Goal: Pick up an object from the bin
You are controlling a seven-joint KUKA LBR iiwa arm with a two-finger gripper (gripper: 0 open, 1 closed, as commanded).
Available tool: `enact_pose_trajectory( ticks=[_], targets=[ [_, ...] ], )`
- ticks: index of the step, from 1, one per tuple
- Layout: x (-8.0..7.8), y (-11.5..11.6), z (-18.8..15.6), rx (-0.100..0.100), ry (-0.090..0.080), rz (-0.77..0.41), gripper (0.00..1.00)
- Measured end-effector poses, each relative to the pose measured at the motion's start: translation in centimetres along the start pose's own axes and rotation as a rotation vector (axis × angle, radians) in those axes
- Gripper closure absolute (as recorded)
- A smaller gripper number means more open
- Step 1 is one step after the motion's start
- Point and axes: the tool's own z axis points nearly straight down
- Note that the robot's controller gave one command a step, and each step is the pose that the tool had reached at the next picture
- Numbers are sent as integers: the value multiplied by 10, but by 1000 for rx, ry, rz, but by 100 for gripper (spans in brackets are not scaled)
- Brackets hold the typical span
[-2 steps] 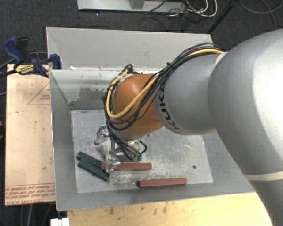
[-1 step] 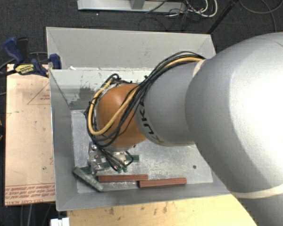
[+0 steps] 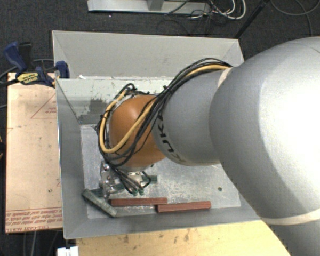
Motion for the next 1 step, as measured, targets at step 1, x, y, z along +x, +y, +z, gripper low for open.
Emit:
enact_pose_trajectory(
  ticks=[1],
  targets=[
    [-14, 13, -115, 6, 43, 59, 100]
  ],
)
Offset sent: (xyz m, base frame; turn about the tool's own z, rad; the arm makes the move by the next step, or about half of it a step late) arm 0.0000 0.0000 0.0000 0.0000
